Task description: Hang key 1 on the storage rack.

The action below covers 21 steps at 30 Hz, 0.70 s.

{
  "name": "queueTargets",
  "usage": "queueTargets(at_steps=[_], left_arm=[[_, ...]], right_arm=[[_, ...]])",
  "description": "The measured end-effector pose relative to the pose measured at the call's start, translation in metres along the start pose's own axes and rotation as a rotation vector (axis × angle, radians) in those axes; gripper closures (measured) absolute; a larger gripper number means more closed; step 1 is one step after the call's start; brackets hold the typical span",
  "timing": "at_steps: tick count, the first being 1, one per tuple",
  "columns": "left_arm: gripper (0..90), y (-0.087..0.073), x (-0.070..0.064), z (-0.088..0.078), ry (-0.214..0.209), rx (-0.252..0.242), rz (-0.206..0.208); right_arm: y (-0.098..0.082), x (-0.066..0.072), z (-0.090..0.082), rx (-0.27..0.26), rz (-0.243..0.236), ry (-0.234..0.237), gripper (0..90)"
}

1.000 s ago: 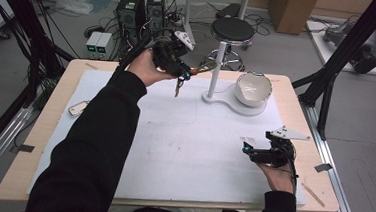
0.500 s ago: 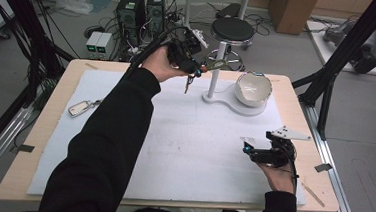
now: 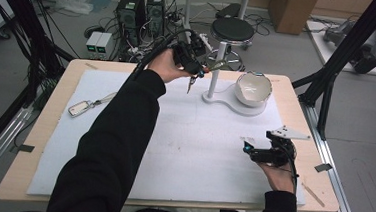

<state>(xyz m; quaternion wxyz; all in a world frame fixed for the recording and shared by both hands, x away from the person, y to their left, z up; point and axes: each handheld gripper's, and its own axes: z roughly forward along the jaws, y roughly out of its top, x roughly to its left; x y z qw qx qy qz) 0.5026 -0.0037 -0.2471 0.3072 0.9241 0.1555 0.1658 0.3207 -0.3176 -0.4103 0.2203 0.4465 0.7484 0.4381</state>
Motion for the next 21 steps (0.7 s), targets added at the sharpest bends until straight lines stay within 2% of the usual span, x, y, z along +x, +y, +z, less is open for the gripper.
queueTargets(at_steps=[1, 6, 12, 16, 18, 19, 20, 21], left_arm=[[73.3, 0.0, -0.001, 0.002, 0.015, 0.007, 0.009], [73.3, 0.0, -0.005, 0.011, 0.03, 0.019, 0.036], [73.2, -0.001, -0.005, 0.02, 0.026, 0.037, 0.032], [73.2, -0.009, -0.003, 0.029, 0.006, 0.012, -0.003], [73.1, -0.015, 0.0, 0.033, -0.001, 0.019, -0.024], [72.8, -0.021, 0.003, 0.034, -0.011, -0.015, -0.051], [72.7, -0.021, 0.003, 0.034, -0.011, -0.015, -0.051], [72.4, -0.024, 0.006, 0.032, -0.041, -0.033, -0.081]], right_arm=[[0.0, 0.0, 0.0, 0.001, -0.003, 0.001, 0.7], [0.0, -0.001, 0.002, 0.006, -0.003, -0.004, 0.7], [0.0, -0.002, 0.0, -0.003, -0.004, -0.009, 0.7], [0.0, -0.002, 0.0, -0.001, -0.004, -0.009, 0.7], [0.0, -0.002, 0.0, 0.0, -0.005, -0.009, 0.7], [0.0, -0.002, 0.0, 0.0, -0.002, -0.009, 0.7], [0.0, -0.002, 0.0, 0.0, -0.002, -0.009, 0.7], [0.0, -0.001, 0.0, 0.005, 0.001, -0.009, 0.7]])
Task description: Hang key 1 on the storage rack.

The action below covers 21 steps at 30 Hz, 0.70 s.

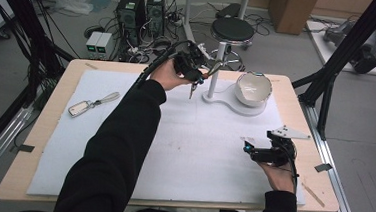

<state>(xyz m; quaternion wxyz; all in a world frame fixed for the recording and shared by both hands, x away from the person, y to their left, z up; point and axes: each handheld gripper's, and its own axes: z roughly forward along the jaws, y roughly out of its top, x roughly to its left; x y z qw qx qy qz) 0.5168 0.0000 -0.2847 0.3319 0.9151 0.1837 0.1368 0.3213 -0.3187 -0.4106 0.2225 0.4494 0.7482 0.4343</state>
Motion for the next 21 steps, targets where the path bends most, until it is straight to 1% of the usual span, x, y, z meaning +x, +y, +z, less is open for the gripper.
queueTargets(at_steps=[2, 3, 4, 5, 6, 7, 8, 9, 10, 15, 17, 19, 20, 21], left_arm=[[70.8, -0.002, 0.002, -0.001, -0.017, -0.006, -0.032], [69.2, -0.002, 0.002, -0.001, -0.017, -0.006, -0.032], [67.1, -0.003, 0.004, -0.001, -0.041, -0.009, -0.046], [67.1, -0.004, 0.005, -0.002, -0.069, -0.015, -0.051], [58.7, -0.006, 0.005, -0.003, -0.072, -0.013, -0.052], [54.9, -0.006, 0.005, -0.003, -0.072, -0.013, -0.052], [54.9, -0.007, 0.004, -0.003, -0.062, -0.012, -0.049], [51.5, -0.009, 0.003, -0.004, -0.021, -0.018, -0.043], [48.4, -0.01, 0.003, -0.004, -0.017, -0.018, -0.047], [39.0, -0.015, 0.003, -0.004, -0.02, -0.025, -0.052], [36.0, -0.019, 0.003, -0.003, -0.033, -0.039, -0.057], [31.5, -0.02, 0.003, -0.003, -0.039, -0.041, -0.055], [29.4, -0.021, 0.003, -0.003, -0.057, -0.036, -0.066], [25.9, -0.021, 0.003, -0.003, -0.057, -0.036, -0.066]], right_arm=[[0.0, 0.0, 0.0, 0.003, -0.002, -0.003, 0.7], [0.0, 0.0, 0.0, 0.003, -0.002, -0.003, 0.7], [0.0, 0.0, 0.0, 0.004, 0.001, -0.003, 0.7], [0.0, 0.0, 0.0, 0.004, 0.001, -0.003, 0.7], [0.0, 0.0, 0.0, 0.002, 0.003, -0.003, 0.7], [0.0, 0.0, 0.0, 0.0, 0.002, -0.002, 0.7], [0.0, 0.0, 0.0, 0.0, 0.002, -0.002, 0.7], [0.0, 0.0, -0.001, -0.001, 0.003, -0.001, 0.7], [0.0, 0.0, -0.001, -0.003, 0.004, 0.001, 0.7], [0.0, 0.001, 0.0, 0.002, 0.001, 0.004, 0.7], [0.0, 0.001, 0.0, 0.001, -0.001, 0.004, 0.7], [0.0, 0.001, 0.0, 0.001, 0.0, 0.003, 0.7], [-0.001, 0.0, -0.001, 0.0, 0.001, 0.003, 0.7], [-0.001, 0.0, -0.001, 0.0, 0.001, 0.003, 0.7]])
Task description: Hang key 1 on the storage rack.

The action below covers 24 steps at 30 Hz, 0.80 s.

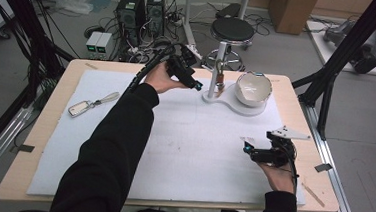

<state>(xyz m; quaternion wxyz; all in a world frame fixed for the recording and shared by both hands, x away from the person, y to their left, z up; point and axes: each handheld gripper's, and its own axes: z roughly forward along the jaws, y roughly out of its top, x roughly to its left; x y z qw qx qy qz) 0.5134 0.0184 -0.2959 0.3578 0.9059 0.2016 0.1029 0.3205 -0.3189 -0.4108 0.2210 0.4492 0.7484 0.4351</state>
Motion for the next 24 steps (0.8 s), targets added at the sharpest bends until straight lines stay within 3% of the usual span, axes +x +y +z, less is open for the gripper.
queueTargets(at_steps=[1, 4, 5, 9, 21, 24], left_arm=[[22.4, -0.001, 0.0, -0.001, -0.022, 0.001, -0.007], [14.0, -0.003, 0.001, -0.001, -0.034, -0.004, -0.019], [10.4, -0.005, 0.002, -0.002, -0.053, -0.015, -0.04], [1.7, -0.009, 0.004, -0.006, -0.062, -0.039, -0.067], [1.7, -0.03, 0.008, -0.027, -0.039, -0.084, -0.08], [1.7, -0.039, 0.009, -0.035, -0.028, -0.098, -0.065]], right_arm=[[0.0, 0.0, 0.0, 0.0, 0.003, 0.0, 0.7], [0.0, 0.0, 0.001, 0.003, 0.0, -0.001, 0.7], [0.0, 0.001, 0.001, 0.006, 0.003, 0.001, 0.7], [0.0, 0.0, 0.0, 0.0, 0.002, -0.001, 0.7], [0.0, 0.0, 0.0, -0.002, 0.007, -0.005, 0.7], [0.0, 0.0, -0.001, -0.003, 0.007, -0.005, 0.7]])
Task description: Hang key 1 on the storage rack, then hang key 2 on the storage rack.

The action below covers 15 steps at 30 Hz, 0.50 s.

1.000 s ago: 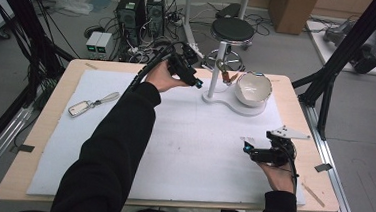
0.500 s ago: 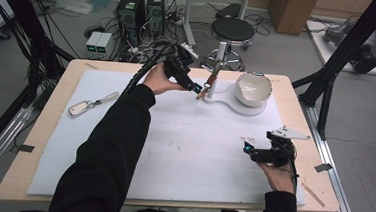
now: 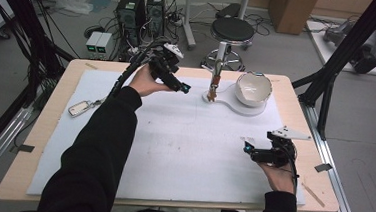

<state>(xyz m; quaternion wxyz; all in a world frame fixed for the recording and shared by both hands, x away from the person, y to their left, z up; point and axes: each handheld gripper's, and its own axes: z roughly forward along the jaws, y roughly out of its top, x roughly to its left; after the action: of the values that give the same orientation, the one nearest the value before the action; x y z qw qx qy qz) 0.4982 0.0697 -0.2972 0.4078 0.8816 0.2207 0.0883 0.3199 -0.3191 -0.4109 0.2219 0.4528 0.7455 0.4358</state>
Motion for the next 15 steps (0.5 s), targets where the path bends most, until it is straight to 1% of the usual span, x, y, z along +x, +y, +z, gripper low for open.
queueTargets(at_steps=[6, 7, 9, 11, 12, 14, 15], left_arm=[[1.7, -0.01, 0.005, -0.012, 0.014, -0.02, -0.007], [1.7, -0.014, 0.007, -0.016, 0.022, -0.031, -0.015], [1.7, -0.015, 0.008, -0.018, 0.026, -0.033, -0.015], [1.7, -0.02, 0.012, -0.025, 0.032, -0.039, -0.019], [1.7, -0.02, 0.012, -0.025, 0.032, -0.039, -0.019], [1.7, -0.024, 0.015, -0.03, 0.039, -0.046, -0.031], [1.7, -0.028, 0.018, -0.034, 0.05, -0.053, -0.04]], right_arm=[[0.0, 0.001, 0.0, 0.005, 0.006, 0.002, 0.7], [0.0, 0.001, 0.001, 0.008, -0.004, 0.003, 0.7], [0.0, 0.001, 0.001, 0.012, -0.003, 0.002, 0.7], [0.0, 0.001, 0.001, 0.012, -0.004, -0.001, 0.7], [0.0, 0.001, 0.001, 0.014, -0.004, -0.001, 0.7], [0.0, 0.001, 0.002, 0.016, -0.005, -0.002, 0.7], [0.0, 0.002, 0.002, 0.018, -0.003, -0.001, 0.7]])
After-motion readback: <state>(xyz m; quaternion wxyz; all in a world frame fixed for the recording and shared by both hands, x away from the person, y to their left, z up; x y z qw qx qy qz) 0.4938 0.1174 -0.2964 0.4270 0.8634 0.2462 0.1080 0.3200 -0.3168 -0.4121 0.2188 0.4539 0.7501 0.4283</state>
